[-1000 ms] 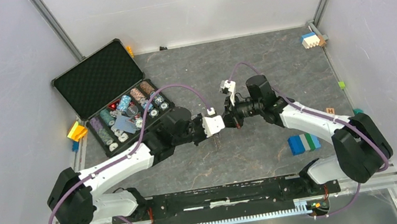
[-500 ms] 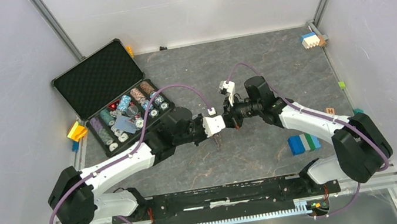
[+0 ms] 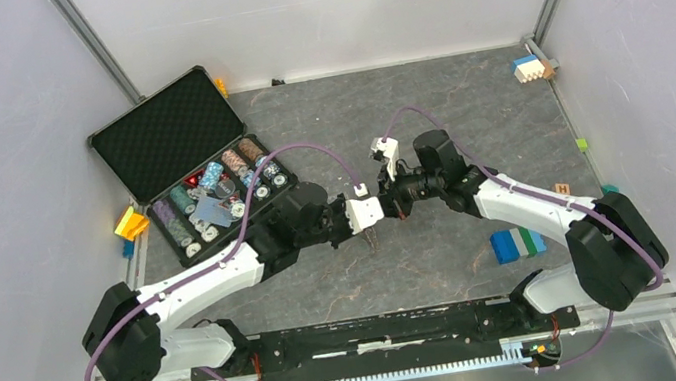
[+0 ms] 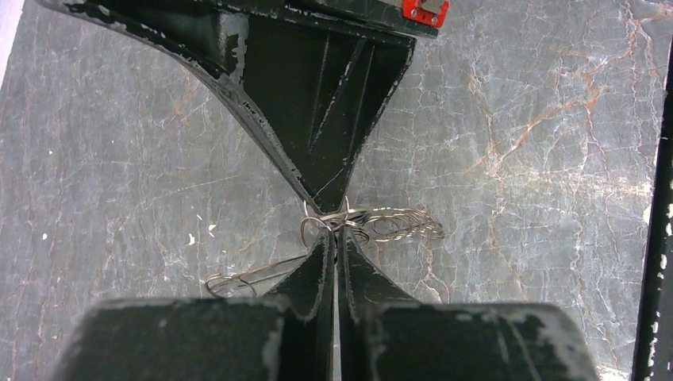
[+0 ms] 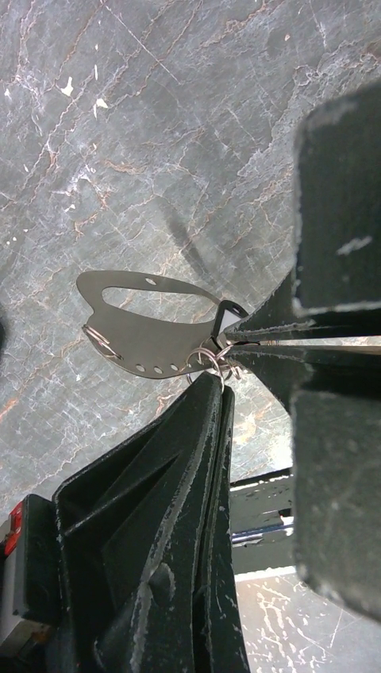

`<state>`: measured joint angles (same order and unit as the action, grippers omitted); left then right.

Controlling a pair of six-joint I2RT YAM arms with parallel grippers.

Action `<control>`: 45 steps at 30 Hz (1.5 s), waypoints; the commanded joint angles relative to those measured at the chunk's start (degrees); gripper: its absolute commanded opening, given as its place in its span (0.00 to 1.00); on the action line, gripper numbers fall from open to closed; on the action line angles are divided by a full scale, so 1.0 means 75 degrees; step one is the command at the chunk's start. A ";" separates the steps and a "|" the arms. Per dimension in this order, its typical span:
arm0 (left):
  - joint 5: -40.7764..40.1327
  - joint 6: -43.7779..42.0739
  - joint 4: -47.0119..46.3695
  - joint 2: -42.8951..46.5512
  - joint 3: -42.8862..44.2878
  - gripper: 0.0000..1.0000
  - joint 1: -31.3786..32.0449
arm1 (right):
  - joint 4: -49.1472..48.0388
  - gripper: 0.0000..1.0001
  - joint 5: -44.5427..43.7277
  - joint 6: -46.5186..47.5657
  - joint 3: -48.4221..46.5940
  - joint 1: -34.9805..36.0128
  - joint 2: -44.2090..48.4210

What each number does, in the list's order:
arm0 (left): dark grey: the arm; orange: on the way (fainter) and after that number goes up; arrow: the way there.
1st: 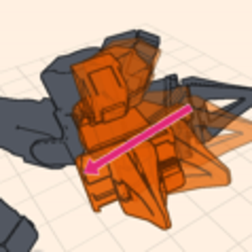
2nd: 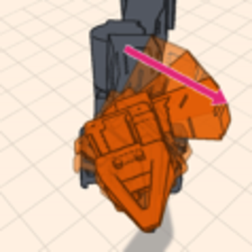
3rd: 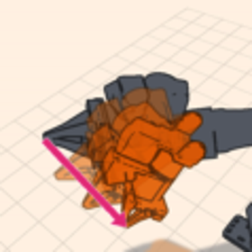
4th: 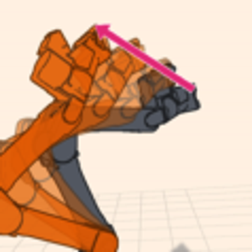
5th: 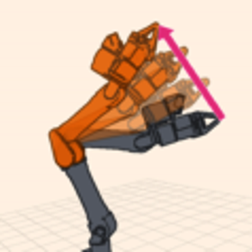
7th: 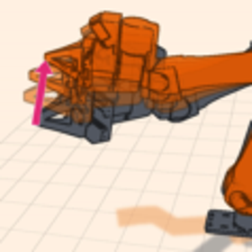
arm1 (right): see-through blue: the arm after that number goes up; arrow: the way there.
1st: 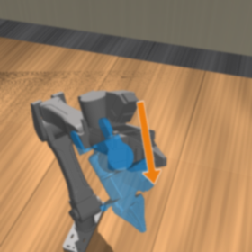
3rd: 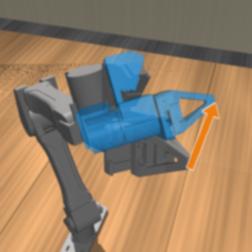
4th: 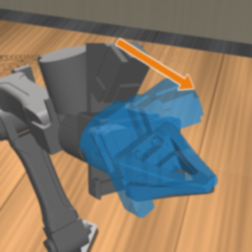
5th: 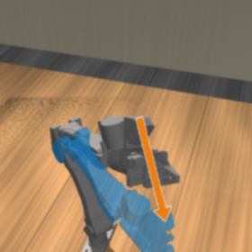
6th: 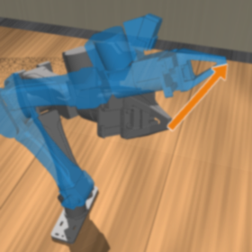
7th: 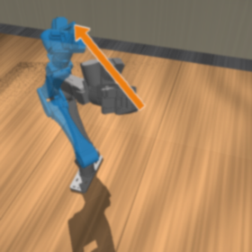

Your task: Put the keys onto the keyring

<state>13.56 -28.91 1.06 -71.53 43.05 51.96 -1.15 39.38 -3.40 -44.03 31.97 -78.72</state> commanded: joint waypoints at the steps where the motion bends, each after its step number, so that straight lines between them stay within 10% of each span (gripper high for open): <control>1: 0.1321 0.0135 -0.0481 0.0134 -0.0014 0.02 0.0296 | -0.0533 0.00 -0.0810 0.0077 -0.0434 -0.0018 -0.0083; 45: 0.2979 0.0236 0.0143 0.0384 0.0090 0.02 -0.0357 | -0.0791 0.00 0.1070 0.1952 0.0709 -0.0788 0.1678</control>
<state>33.63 -29.02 4.16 -70.22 42.06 50.72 -9.34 47.31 6.07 -37.60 27.53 -69.80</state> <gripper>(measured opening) 0.025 0.006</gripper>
